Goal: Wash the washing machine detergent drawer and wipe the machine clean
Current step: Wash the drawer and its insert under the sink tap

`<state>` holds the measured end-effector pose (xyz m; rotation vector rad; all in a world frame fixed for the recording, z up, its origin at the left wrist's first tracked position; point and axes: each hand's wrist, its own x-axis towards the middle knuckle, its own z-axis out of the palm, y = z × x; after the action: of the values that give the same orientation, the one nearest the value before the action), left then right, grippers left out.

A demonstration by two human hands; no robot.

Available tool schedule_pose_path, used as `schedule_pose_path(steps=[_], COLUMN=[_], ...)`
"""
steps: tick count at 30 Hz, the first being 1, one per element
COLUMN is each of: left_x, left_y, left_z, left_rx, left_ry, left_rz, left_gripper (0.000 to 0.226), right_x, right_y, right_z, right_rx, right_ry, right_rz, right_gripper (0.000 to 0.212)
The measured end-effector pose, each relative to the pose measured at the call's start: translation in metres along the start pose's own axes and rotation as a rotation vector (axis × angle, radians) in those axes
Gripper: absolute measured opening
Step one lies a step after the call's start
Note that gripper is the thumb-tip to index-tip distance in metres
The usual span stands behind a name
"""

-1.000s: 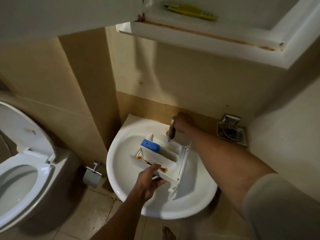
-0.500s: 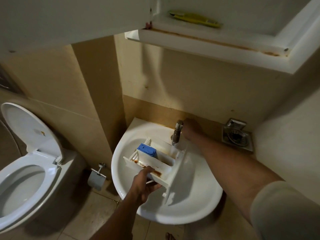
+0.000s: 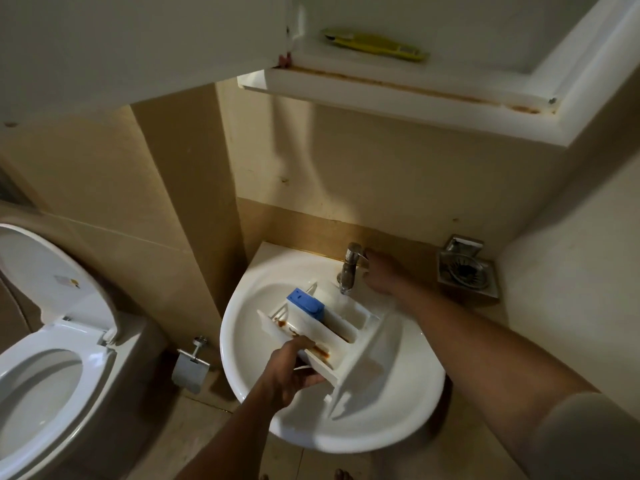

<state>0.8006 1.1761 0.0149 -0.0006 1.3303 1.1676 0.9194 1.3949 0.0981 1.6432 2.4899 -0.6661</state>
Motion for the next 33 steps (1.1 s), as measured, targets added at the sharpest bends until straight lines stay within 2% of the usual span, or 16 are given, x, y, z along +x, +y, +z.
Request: schedule_pose_path(steps=[4,7,10,12,14,16,18,20,22,25,27,33], left_x=[0.002,0.001,0.003,0.006,0.01,0.018,0.027,0.027,0.032,0.034,0.038,0.047], left_y=[0.007,0.012,0.016,0.019,0.023,0.029,0.037,0.049,0.061,0.086,0.099,0.105], left_z=[-0.011,-0.008,-0.001,0.003,0.005,0.001,-0.003,0.0,0.005,0.015,0.02,0.014], left_rx=[0.058,0.17,0.273,0.339,0.36,0.405,0.463,0.588,0.707,0.819,0.754,0.476], left_ry=[0.015,-0.03,-0.106,-0.14,-0.148,-0.19,-0.295,-0.283,-0.225,-0.196,-0.151,0.064], left_rz=[0.001,-0.036,-0.097,-0.126,-0.136,-0.106,-0.066,-0.06,-0.054,-0.06,-0.031,0.174], left_gripper=[0.033,0.036,0.04,0.039,0.039,0.048,0.057,0.041,0.038,0.046,0.051,0.036], right_x=[-0.022,-0.041,-0.064,-0.075,-0.08,-0.086,-0.096,-0.109,-0.119,-0.133,-0.142,-0.16], right_y=[0.019,0.038,0.052,0.058,0.065,0.07,0.069,0.064,0.059,0.055,0.05,0.021], right_z=[0.011,0.025,0.039,0.047,0.056,0.064,0.068,0.07,0.072,0.082,0.091,0.113], right_rx=[0.092,0.261,0.399,0.457,0.525,0.627,0.702,0.737,0.775,0.847,0.916,0.996], right_ry=[0.024,-0.169,-0.395,-0.42,-0.412,-0.443,-0.462,-0.43,-0.345,-0.213,-0.126,0.159], right_rz=[0.11,0.274,0.325,0.357,0.388,0.429,0.449,0.46,0.495,0.56,0.603,0.714], right_gripper=[0.057,0.051,0.044,0.035,0.037,0.043,0.039,0.025,0.01,0.014,0.021,0.028])
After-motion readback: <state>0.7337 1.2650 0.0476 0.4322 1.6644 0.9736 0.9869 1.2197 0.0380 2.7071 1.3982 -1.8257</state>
